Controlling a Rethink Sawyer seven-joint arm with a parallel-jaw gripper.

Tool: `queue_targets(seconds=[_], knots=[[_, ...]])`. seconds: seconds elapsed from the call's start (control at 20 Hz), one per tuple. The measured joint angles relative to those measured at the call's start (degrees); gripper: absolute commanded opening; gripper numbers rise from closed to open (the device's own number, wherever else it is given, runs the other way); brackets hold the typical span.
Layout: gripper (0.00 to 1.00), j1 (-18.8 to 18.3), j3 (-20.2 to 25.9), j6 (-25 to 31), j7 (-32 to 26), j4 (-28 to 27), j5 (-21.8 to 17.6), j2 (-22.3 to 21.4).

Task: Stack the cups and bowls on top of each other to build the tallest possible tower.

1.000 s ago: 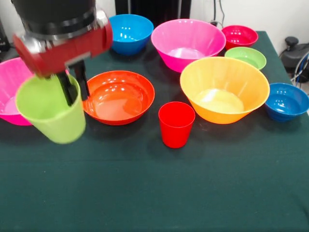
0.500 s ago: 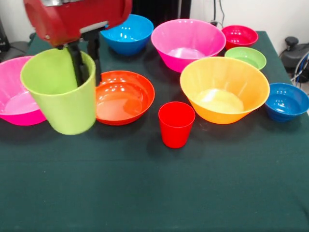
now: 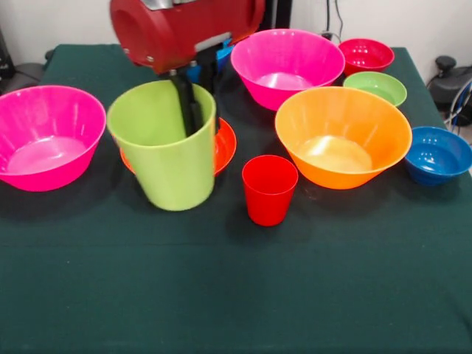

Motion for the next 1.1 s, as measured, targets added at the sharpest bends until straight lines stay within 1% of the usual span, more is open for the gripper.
queue_targets(seconds=[0.15,0.35,0.75,1.1], knots=[[0.0,0.59,-0.99,0.01,0.18,1.71,1.53,-0.03],[0.0,1.55,-2.53,-0.24,1.09,3.86,2.31,-0.18],[0.0,4.69,-6.12,-1.78,6.27,9.34,3.64,-1.84],[0.0,7.57,-8.85,-1.79,10.87,11.74,4.41,-3.63]])
